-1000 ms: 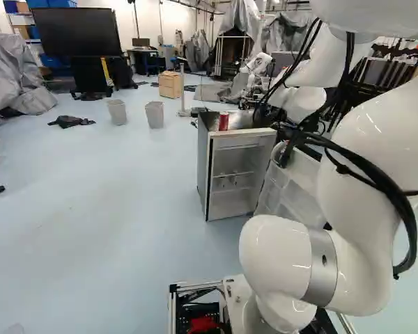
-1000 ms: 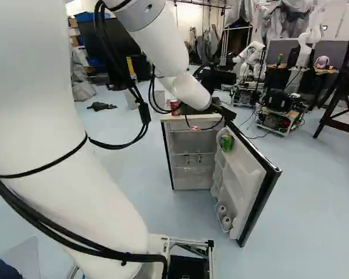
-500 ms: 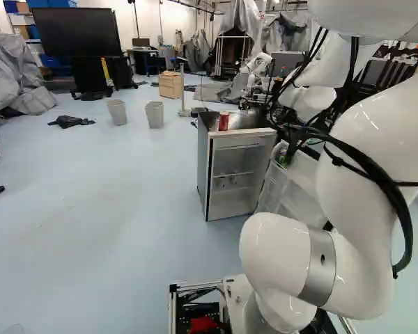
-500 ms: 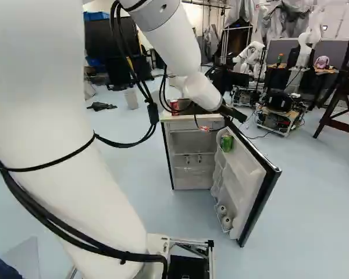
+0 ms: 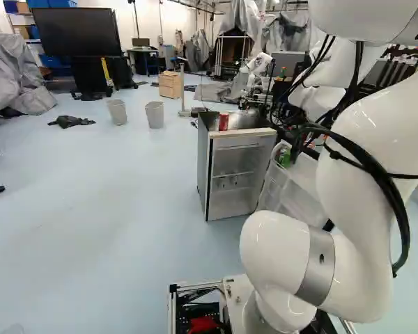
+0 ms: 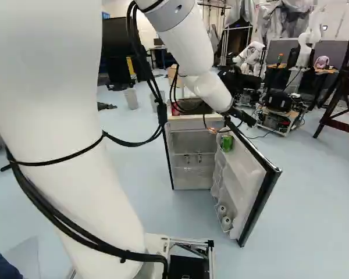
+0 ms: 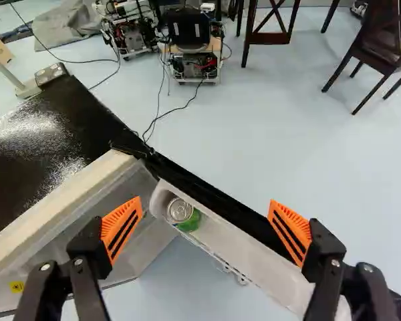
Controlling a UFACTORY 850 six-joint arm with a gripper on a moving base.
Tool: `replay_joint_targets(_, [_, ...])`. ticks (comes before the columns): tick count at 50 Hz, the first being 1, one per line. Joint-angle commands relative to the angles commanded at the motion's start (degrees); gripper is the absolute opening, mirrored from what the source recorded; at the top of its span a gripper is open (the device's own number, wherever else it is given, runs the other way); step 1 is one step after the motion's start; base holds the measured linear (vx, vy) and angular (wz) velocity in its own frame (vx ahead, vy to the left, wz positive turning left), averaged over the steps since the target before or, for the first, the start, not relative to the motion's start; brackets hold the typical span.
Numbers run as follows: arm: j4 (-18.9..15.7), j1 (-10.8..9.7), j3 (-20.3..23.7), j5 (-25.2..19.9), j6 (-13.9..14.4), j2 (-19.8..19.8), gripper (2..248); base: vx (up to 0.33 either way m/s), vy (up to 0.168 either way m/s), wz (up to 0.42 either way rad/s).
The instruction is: Grab a drink from the fridge
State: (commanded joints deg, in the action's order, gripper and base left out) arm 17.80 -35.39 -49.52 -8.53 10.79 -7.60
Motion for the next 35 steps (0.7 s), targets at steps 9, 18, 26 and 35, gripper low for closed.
replay_joint_targets(9, [0.0,-1.5,-1.2,1.6,0.0,-1.1,247,0.0,0.0,0.0])
replay_joint_targets(18, [0.0,-3.0,-2.5,3.3,0.0,-2.2,247,0.0,0.0,0.0])
replay_joint_targets(26, [0.0,-4.3,-3.6,4.9,0.0,-3.2,247,0.0,0.0,0.0])
replay_joint_targets(35, [0.0,-5.8,-4.8,6.7,0.0,-4.3,247,0.0,0.0,0.0])
